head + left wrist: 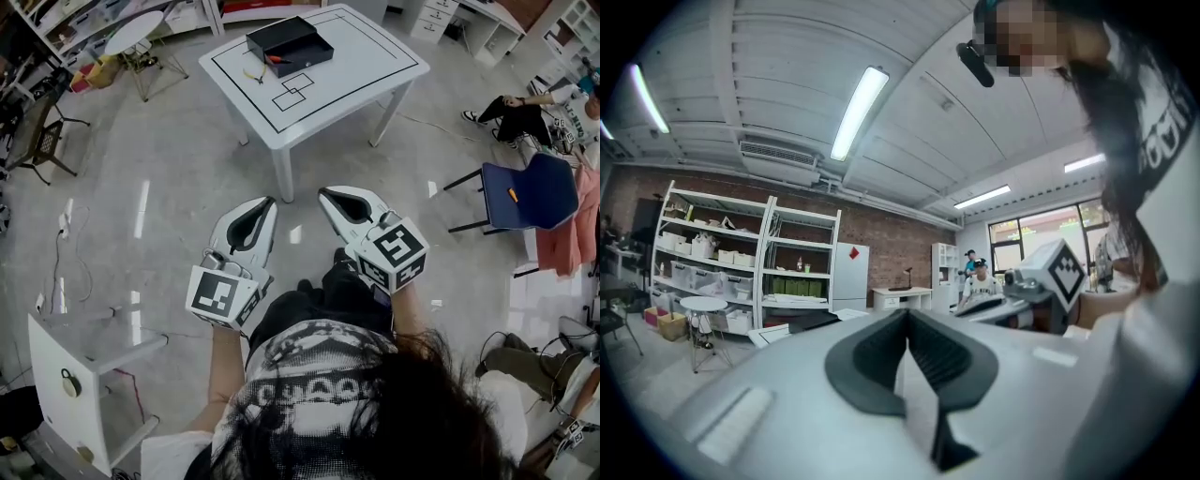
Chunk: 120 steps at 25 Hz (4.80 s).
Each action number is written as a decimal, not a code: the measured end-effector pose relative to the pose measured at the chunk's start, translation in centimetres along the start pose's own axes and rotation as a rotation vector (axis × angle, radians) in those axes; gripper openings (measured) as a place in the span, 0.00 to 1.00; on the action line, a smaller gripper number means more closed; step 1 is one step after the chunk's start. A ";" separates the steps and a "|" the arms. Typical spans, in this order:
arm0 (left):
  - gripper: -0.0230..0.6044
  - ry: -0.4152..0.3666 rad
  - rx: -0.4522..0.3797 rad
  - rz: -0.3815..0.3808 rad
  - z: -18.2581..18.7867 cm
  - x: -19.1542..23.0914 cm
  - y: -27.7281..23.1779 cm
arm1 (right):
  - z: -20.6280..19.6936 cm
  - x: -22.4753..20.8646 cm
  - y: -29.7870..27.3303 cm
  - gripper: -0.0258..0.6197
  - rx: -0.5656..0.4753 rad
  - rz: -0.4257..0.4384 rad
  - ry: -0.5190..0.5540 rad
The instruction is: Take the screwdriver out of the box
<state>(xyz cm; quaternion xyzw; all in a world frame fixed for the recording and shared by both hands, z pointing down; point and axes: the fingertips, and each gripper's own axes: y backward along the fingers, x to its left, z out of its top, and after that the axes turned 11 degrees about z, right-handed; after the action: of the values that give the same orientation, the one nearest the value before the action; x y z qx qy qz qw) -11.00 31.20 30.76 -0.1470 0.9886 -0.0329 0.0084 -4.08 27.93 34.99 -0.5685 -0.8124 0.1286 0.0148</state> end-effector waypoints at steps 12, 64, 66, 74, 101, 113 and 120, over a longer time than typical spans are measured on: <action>0.04 0.011 0.013 0.018 -0.3 0.4 -5.3 | 0.5 -6.3 -0.3 0.04 -0.015 -0.002 -0.010; 0.04 0.038 0.109 0.283 -1.4 -1.0 -32.2 | 0.2 -33.4 -2.7 0.04 0.038 0.284 -0.001; 0.04 0.041 0.107 0.278 -1.5 0.2 -33.1 | 0.4 -34.2 -4.0 0.04 0.048 0.283 0.002; 0.04 0.057 0.107 0.292 -2.1 7.1 -36.8 | 1.2 -37.1 -10.4 0.04 0.097 0.294 -0.006; 0.04 0.124 0.101 0.253 -3.6 21.8 -42.8 | 2.3 -44.6 -29.6 0.04 0.264 0.321 0.026; 0.04 0.125 0.090 0.292 -3.0 23.7 -43.5 | 1.9 -48.7 -33.5 0.04 0.362 0.316 0.134; 0.04 0.143 0.097 0.380 -3.5 24.8 -44.4 | -0.3 -51.6 -37.1 0.07 0.462 0.384 0.184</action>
<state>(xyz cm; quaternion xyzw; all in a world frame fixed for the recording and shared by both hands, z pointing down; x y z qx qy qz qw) -21.94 -18.18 37.11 0.0454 0.9939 -0.0884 -0.0485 -19.91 -31.78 49.95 -0.7026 -0.6346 0.2581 0.1926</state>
